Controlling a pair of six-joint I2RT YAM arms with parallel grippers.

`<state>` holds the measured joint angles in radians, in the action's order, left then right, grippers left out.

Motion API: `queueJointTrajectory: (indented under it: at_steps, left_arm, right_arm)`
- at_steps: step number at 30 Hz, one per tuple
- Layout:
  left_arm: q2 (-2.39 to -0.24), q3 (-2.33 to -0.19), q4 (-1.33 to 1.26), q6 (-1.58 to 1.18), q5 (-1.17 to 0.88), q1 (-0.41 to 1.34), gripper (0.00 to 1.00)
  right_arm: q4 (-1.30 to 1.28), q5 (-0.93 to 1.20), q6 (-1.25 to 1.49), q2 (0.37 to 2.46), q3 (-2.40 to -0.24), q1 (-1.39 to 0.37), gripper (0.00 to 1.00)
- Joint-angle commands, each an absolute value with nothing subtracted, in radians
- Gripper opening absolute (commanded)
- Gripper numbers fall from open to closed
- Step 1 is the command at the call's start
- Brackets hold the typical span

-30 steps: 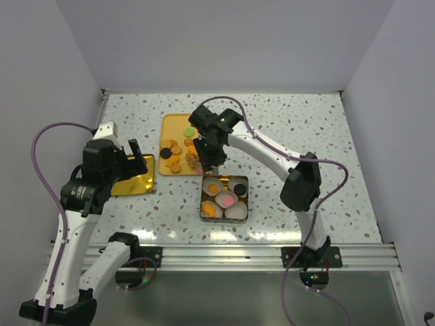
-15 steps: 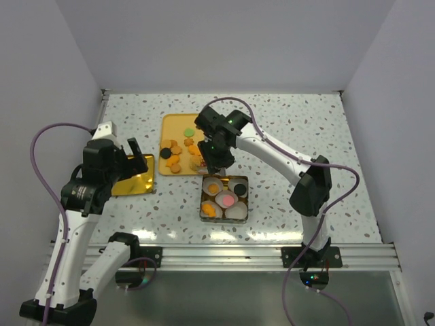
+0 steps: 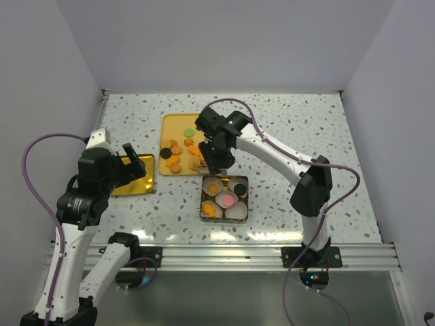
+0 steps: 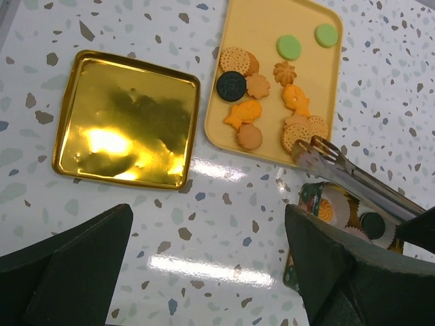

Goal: Pack the cookies

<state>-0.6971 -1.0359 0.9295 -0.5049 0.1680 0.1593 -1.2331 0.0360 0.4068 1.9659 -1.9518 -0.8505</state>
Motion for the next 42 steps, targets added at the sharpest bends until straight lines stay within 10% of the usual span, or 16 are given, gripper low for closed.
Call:
queueJointTrajectory:
  at_steps: [1, 42]
  left_arm:
    - [-0.677, -1.045, 0.948, -0.529, 0.192, 0.153, 1.0]
    - [-0.614, -1.051, 1.008, -0.471, 0.16, 0.153, 1.0]
  right_arm:
    - [-1.212, 0.032, 0.385, 1.968, -2.003, -0.851, 0.41]
    - [-1.258, -0.043, 0.5, 1.875, -2.095, -0.85, 0.24]
